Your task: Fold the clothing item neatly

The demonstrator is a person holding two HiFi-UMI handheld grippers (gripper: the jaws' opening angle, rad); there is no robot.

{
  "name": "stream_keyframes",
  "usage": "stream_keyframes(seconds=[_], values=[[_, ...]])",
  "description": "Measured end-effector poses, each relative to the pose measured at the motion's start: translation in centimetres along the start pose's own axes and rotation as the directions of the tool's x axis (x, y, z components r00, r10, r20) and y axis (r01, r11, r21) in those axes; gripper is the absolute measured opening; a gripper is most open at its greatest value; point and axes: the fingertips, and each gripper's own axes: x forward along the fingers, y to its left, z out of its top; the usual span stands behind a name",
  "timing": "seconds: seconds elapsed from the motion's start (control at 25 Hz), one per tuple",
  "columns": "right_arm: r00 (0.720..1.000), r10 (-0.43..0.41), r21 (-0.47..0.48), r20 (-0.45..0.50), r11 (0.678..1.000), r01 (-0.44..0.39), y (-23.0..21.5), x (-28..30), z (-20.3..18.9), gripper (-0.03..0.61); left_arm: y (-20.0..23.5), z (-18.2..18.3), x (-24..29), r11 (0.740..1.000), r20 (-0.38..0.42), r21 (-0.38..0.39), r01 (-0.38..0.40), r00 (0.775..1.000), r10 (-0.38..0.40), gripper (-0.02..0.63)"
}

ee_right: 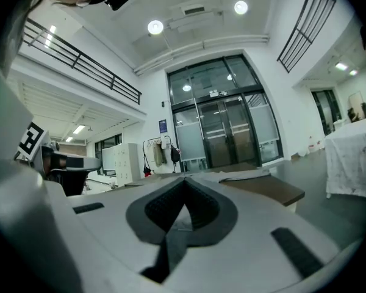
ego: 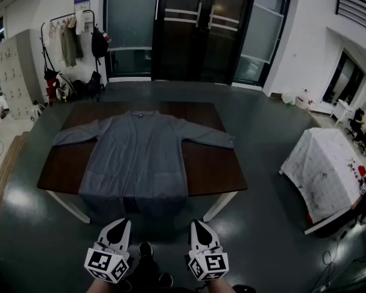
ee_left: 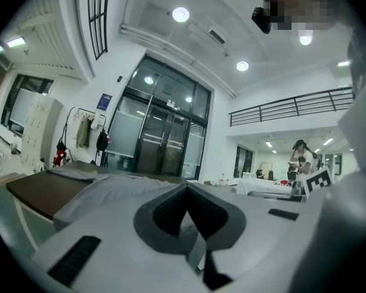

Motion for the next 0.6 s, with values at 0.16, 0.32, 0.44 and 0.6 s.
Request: stream_keyframes(seconds=[0.16,0.32,0.44,0.6], values=[[0.999,-0.052,-0.034,-0.010,0.998,0.052,-1.9,2.4,0.2,-0.012,1.7,-0.7,3.8,0.999,-0.018,-0.030,0.028,0.999,-0.028,0.008],[0.994,-0.097,-0.007,-0.048,0.995,0.096,-4.3,6.7,0.0,-0.012,3.8,-0.1,8.6,0.997,-0.011,-0.054,0.063,0.998,-0.064,0.008],[0.992,-0.110,-0.001,-0.059,0.994,0.111,-5.3,10.8,0.4,-0.012,5.6,0.4,12.3,0.995,-0.021,-0.053,0.088,0.996,-0.090,0.008],[0.992,-0.109,-0.005,-0.055,0.994,0.109,-5.6,16.0,1.4,-0.012,7.7,1.3,16.6,0.990,-0.026,-0.076,0.119,0.992,-0.121,0.008]])
